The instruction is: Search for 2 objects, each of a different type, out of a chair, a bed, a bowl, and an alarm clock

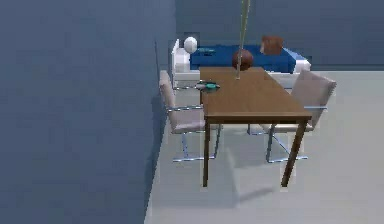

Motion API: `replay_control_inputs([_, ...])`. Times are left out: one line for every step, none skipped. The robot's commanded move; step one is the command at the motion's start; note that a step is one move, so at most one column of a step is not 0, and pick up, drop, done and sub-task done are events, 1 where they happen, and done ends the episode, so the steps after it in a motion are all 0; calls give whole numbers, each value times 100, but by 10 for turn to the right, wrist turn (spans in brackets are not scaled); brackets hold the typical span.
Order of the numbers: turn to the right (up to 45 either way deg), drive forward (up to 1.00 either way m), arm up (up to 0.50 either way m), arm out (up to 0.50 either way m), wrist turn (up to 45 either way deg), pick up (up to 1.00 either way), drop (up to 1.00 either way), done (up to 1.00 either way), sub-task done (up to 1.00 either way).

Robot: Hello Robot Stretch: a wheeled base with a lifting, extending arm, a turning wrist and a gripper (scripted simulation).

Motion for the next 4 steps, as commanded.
replay_control_inputs([450, 0, 0, 0, 0, 0, 0, 0, 0])
replay_control_inputs([90, 0, 0, 0, 0, 0, 0, 0, 0])
replay_control_inputs([0, 15, 0, 0, 0, 0, 0, 0, 0])
replay_control_inputs([-450, 0, 0, 0, 0, 0, 0, 0, 0])
